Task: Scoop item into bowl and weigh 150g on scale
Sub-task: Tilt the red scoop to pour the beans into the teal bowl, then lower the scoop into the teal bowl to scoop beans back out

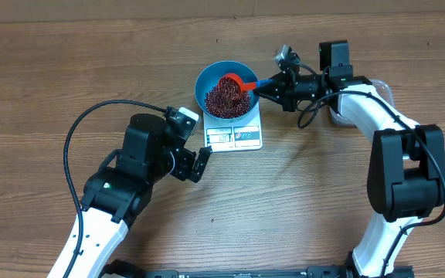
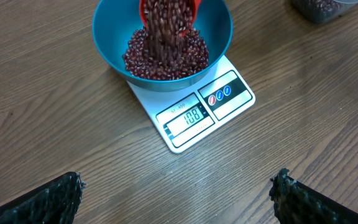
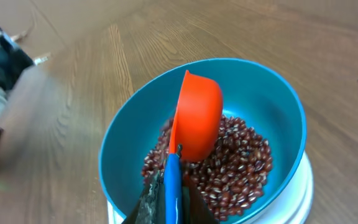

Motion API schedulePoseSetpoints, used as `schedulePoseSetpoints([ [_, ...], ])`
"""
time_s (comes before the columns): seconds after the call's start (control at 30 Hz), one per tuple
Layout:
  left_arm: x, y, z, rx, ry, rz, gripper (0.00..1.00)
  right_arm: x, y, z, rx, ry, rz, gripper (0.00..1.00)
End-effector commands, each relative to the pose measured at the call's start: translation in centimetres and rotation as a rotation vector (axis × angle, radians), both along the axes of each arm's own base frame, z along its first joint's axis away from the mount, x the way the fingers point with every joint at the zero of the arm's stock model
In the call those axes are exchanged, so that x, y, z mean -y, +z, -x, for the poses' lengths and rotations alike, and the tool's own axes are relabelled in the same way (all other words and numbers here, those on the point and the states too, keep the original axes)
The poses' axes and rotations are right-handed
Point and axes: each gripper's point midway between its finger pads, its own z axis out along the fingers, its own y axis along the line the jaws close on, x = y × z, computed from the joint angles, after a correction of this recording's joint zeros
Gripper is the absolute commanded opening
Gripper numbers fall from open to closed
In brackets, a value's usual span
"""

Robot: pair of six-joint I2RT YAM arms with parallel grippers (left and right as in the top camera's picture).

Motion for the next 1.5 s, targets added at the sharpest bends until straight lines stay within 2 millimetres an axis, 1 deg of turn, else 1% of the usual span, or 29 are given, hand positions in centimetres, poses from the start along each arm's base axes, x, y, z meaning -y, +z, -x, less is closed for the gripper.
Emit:
schedulePoseSetpoints([
  [0.0,0.1,0.5,0.2,0.02,-0.019,0.003,1.0,-0.2,1.6,-0.4,0.196,0.063,0.017,0.04],
  [0.23,0.1,0.5,0.2,0.02,-0.019,0.004,1.0,-0.1,1.5,-0.6,0.394,0.124,0.067,0.04],
  [0.43,0.1,0.5,0.2,0.019,-0.019,0.004,1.0,0.1,1.4,-1.6,0.442,0.097,0.107,0.04],
  [0.83,0.1,0.5,0.2,0.02,-0.019,0.003,0.99,0.0,3.1,-3.1,0.587,0.086,0.099,0.04],
  [1.47,0.1,0.5,0.2,0.02,-0.019,0.004,1.0,0.0,3.4,-3.3,0.604,0.085,0.097,0.04],
])
